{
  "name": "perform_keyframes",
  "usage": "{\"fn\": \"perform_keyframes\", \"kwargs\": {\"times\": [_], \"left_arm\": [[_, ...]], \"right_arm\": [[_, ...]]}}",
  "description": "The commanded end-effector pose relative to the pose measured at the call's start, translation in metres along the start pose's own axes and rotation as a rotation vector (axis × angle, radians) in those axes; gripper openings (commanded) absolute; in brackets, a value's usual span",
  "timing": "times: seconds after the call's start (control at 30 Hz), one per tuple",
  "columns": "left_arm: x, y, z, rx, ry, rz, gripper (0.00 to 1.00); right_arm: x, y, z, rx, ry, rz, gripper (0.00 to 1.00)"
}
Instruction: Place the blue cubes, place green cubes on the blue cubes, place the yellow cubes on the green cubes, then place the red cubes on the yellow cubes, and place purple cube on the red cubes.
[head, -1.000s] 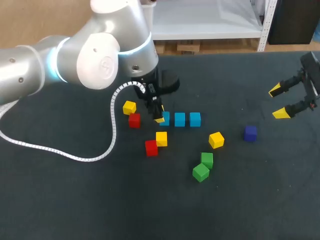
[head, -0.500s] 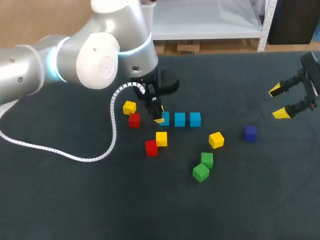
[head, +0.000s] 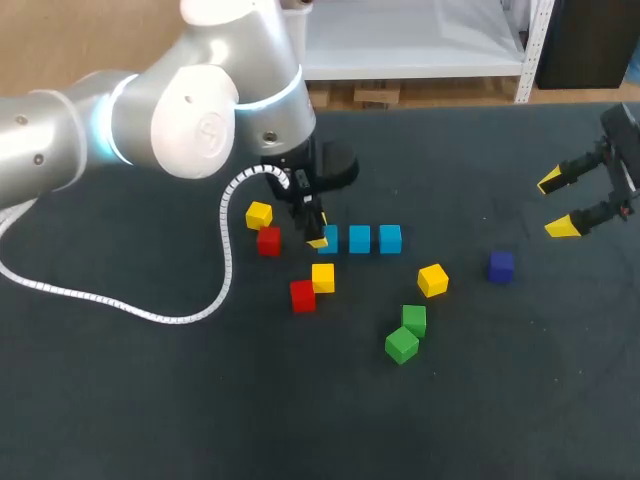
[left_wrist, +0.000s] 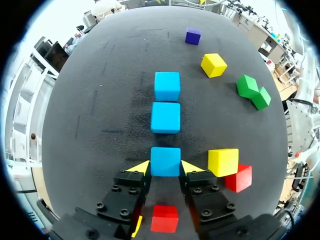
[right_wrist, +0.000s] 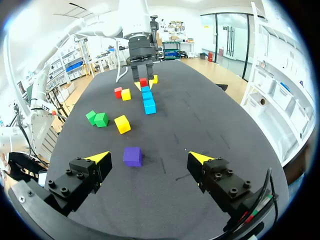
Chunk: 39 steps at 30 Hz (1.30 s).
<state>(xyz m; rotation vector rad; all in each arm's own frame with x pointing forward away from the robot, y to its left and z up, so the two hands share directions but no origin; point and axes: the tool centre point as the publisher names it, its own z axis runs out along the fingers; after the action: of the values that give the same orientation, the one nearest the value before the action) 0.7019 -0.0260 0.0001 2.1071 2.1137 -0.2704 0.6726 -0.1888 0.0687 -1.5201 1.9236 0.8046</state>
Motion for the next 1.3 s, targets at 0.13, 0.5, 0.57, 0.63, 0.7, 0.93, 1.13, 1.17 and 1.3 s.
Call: {"fn": "perform_keyframes", "kwargs": {"times": [0.13, 0.5, 0.57, 0.63, 0.7, 0.93, 1.13, 1.17, 1.3], "left_arm": [[0.0032, -0.0022, -0.0049, -0.006, 0.008, 0.005, 0.05], [-0.0015, -0.0016, -0.0027, -0.004, 0.007, 0.006, 0.05], [-0.0024, -0.0015, -0.0028, -0.005, 0.005, 0.008, 0.04], [-0.0027, -0.0014, -0.0027, -0.005, 0.003, 0.008, 0.04], [-0.0028, -0.0014, -0.0026, -0.005, 0.002, 0.007, 0.07], [-0.0023, -0.0013, -0.0013, -0.003, 0.004, 0.005, 0.11], [-0.0017, -0.0003, -0.0003, -0.001, 0.007, 0.003, 0.39], [-0.0017, -0.0002, -0.0002, -0.001, 0.007, 0.003, 0.42], [-0.0024, -0.0001, 0.0005, 0.0, 0.006, 0.006, 0.42]], "right_arm": [[0.0002, -0.0003, 0.0003, 0.0, -0.002, -0.001, 1.0], [0.0002, -0.0003, 0.0003, 0.0, -0.002, -0.001, 1.0], [0.0002, -0.0003, 0.0003, 0.0, -0.002, -0.001, 1.0], [0.0002, -0.0003, 0.0003, 0.0, -0.002, -0.001, 1.0], [0.0002, -0.0003, 0.0003, 0.0, -0.002, -0.001, 1.0], [0.0002, -0.0003, 0.0003, 0.0, -0.002, -0.001, 1.0], [0.0002, -0.0003, 0.0003, 0.0, -0.002, -0.001, 1.0], [0.0002, -0.0003, 0.0003, 0.0, -0.002, -0.001, 1.0], [0.0002, -0.0003, 0.0003, 0.0, -0.002, -0.001, 1.0]]}}
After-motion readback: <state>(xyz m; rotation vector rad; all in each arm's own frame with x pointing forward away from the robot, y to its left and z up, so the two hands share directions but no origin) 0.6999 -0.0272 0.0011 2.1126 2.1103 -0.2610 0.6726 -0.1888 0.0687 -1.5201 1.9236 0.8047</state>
